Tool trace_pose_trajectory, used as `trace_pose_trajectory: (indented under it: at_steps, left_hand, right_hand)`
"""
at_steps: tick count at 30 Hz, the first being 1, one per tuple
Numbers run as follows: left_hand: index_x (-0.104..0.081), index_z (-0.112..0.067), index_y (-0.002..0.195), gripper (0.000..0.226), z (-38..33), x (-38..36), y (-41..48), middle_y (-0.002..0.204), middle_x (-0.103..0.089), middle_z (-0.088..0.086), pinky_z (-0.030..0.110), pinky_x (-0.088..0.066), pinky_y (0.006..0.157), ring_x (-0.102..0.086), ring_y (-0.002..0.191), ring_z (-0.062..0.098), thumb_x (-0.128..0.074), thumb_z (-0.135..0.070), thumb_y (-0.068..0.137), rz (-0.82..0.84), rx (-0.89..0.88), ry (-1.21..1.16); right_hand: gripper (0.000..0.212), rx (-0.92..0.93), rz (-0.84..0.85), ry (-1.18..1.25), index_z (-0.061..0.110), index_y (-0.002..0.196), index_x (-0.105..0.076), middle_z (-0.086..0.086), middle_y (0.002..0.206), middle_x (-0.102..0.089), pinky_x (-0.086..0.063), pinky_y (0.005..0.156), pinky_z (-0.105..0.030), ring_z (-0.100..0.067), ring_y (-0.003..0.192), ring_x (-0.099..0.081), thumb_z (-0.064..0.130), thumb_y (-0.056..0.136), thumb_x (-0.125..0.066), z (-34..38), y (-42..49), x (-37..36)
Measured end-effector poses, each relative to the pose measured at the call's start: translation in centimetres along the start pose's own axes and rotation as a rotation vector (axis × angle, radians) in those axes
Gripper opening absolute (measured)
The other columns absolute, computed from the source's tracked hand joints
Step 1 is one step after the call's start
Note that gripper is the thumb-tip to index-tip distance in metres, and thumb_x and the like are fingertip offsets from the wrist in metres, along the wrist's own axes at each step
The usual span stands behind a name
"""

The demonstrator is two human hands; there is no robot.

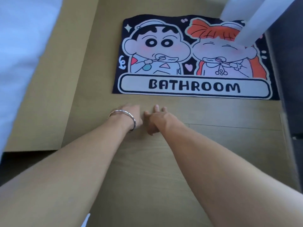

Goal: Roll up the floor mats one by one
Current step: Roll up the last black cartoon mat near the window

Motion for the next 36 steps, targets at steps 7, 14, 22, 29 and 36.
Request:
trace_pose_trajectory:
  at_steps: [7, 14, 22, 29, 36]
  left_hand:
    - [-0.025, -0.017, 0.144, 0.060, -0.6, 1.3, 6.0, 0.146, -0.023, 0.014, 0.041, -0.031, 0.105, -0.026, 0.131, 0.035, -0.051, -0.017, 0.089, -0.161, 0.010, -0.172]
    - [-0.044, -0.013, 0.127, 0.048, -1.0, 2.1, 7.9, 0.130, -0.041, 0.011, 0.039, -0.039, 0.083, -0.040, 0.117, 0.031, -0.057, -0.041, 0.090, -0.377, -0.002, -0.078]
    - [-0.046, 0.000, 0.119, 0.031, -2.9, 1.5, 7.5, 0.114, -0.050, 0.017, 0.040, -0.041, 0.071, -0.052, 0.102, 0.033, -0.032, 0.005, 0.091, -0.489, -0.348, 0.549]
    - [-0.046, -0.008, 0.117, 0.029, -5.1, -0.1, 5.3, 0.115, -0.056, 0.010, 0.038, -0.037, 0.091, -0.056, 0.104, 0.027, -0.043, -0.009, 0.089, -0.251, -0.221, 0.481]
    - [-0.055, -0.005, 0.120, 0.034, -13.3, -5.2, -2.1, 0.127, -0.056, 0.014, 0.036, -0.045, 0.090, -0.055, 0.114, 0.028, -0.040, -0.017, 0.092, 0.198, -0.493, 0.368]
  right_hand:
    - [0.071, 0.007, 0.025, 0.101, 0.035, 0.151, 0.003, 0.002, 0.158, 0.021, -0.017, 0.110, -0.064, -0.031, 0.145, 0.016, 0.024, 0.096, -0.041, -0.5, 0.5, 0.0]
    - [0.066, 0.034, -0.069, 0.157, 0.023, 0.153, -0.008, -0.002, 0.161, 0.007, -0.023, 0.112, -0.056, -0.030, 0.147, 0.001, 0.020, 0.096, -0.041, -1.1, 0.0, -0.5]
    - [0.044, 0.015, -0.267, 0.451, 0.011, 0.137, -0.046, -0.012, 0.138, -0.052, -0.037, 0.103, -0.035, -0.028, 0.126, -0.048, 0.022, 0.094, -0.044, -8.5, -10.2, -4.7]
    - [0.052, -0.076, -0.162, 0.455, 0.027, 0.145, -0.036, -0.003, 0.142, -0.049, -0.040, 0.103, -0.027, -0.019, 0.125, -0.050, 0.030, 0.095, -0.045, -13.8, -14.8, -5.2]
    - [0.060, -0.213, -0.241, 0.850, 0.014, 0.150, -0.024, -0.007, 0.146, -0.043, -0.035, 0.106, -0.029, -0.022, 0.130, -0.045, 0.038, 0.098, -0.044, -15.8, -14.4, -8.1]
Point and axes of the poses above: each hand's wrist, its own y-axis towards the middle knuckle, its own x-axis out of the back of the hand, z = x × y, the point moved 3 cm from there along y, towards the middle knuckle
